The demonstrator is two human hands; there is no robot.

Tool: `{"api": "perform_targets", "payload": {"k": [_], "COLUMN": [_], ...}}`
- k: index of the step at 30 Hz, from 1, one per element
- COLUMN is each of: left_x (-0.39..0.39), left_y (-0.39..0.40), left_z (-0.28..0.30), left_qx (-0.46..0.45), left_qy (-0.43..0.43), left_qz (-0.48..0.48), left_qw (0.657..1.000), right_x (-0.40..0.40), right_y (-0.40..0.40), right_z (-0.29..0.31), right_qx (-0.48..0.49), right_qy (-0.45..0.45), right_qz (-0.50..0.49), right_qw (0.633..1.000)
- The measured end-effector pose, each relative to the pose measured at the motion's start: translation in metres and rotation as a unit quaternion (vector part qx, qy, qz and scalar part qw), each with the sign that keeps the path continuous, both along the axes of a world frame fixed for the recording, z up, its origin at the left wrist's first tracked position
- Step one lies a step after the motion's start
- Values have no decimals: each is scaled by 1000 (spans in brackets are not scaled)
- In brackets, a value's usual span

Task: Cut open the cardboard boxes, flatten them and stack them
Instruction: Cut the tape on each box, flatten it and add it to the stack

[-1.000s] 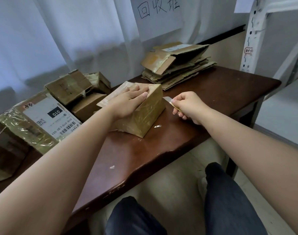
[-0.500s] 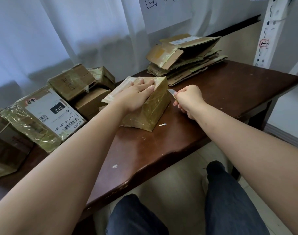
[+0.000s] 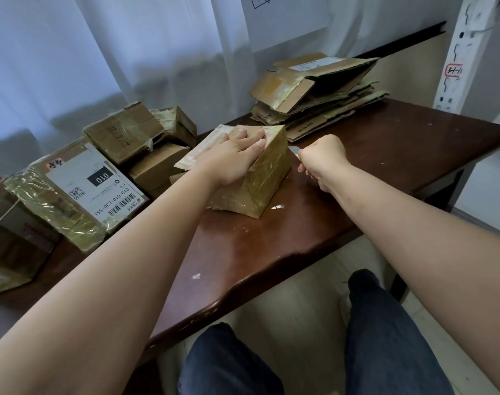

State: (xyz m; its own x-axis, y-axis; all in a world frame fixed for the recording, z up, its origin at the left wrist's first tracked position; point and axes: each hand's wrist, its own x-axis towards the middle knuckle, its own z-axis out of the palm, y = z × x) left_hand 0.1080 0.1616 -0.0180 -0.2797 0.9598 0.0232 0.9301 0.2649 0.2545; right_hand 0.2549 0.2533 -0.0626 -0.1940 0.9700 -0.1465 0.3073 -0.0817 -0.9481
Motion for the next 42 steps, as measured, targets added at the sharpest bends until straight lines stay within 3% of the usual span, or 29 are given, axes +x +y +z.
{"api": "perform_targets", "payload": {"k": [9, 22, 31, 33, 35, 37, 38, 39, 42], "left_x": [6, -6, -5, 0, 2, -8, -10, -13, -14], "left_y": [-1, 6, 4, 0, -8, -25, -32, -39, -50], "left_z": [2, -4, -3, 3, 12, 23, 32, 42, 54], "left_qx": [1, -1, -1, -7, 4, 5, -10, -34, -113], "left_qy": [-7, 1, 7, -1, -74, -247, -284, -275, -100], "left_qz": [6, -1, 7, 13, 18, -18, -42, -63, -121], "left_qw": [1000, 1000, 1000, 1000, 997, 969, 958, 959, 981], "right_x": [-21, 7, 29, 33, 40, 47, 50, 51, 51], "right_y": [-28, -73, -101, -98, -92, -87, -85, -83, -81], "right_z": [-3, 6, 23, 20, 16, 14, 13, 11, 6], "right_qx": [86, 8, -1, 19, 50, 66, 73, 84, 123], "right_qy": [-71, -11, -77, -105, -115, -93, -79, -68, -64], "right_qz": [64, 138, 258, 242, 200, 183, 181, 180, 175], "right_qw": [992, 990, 963, 964, 972, 976, 977, 978, 975]}}
